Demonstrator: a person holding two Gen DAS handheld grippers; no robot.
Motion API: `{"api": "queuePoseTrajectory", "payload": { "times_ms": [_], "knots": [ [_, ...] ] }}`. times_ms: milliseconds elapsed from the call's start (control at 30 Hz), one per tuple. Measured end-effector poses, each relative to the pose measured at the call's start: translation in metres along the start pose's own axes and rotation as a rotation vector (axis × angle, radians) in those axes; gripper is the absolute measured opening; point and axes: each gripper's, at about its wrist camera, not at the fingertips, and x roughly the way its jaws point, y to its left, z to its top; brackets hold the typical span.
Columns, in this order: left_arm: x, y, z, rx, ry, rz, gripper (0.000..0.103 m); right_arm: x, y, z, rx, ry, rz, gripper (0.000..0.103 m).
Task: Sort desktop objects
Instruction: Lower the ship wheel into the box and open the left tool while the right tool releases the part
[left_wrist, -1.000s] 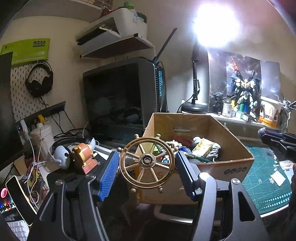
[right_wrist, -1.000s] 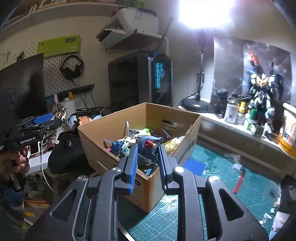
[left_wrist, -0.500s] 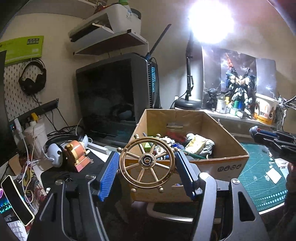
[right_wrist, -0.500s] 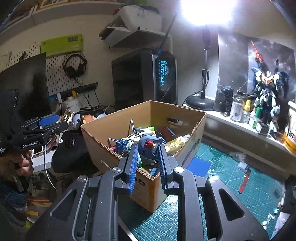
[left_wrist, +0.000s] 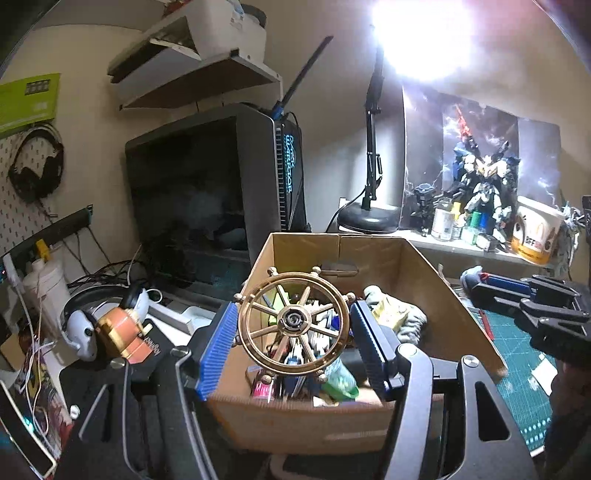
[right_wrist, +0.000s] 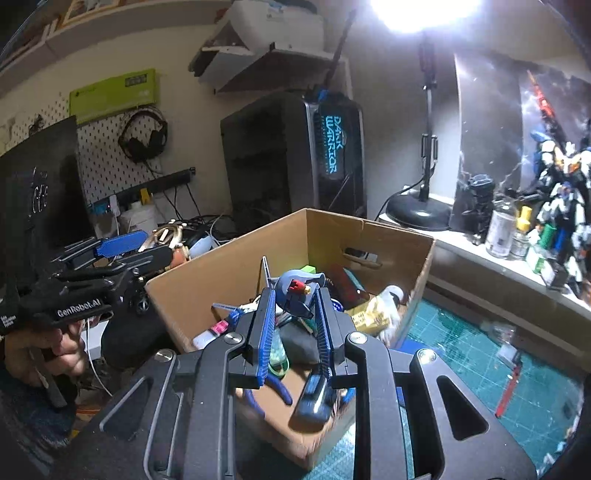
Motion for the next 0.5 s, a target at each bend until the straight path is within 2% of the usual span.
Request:
{"api": "queuePoseTrajectory", "payload": {
  "times_ms": [167, 300, 500],
  "knots": [
    [0.044, -0.006, 0.018, 0.017, 0.096, -0.009, 0.063, 0.036, -0.009, 0.018, 0.002, 0.075, 0.014, 0.021],
    [0.078, -0.009, 0.025, 0.023, 0.175, 0.018, 0.063, 0.061, -0.015, 0.023, 0.015, 0.131, 0.017, 0.021],
    [0.092, -0.011, 0.021, 0.022, 0.216, 0.022, 0.063, 0.076, -0.019, 0.018, 0.021, 0.166, 0.017, 0.021]
  ]
}}
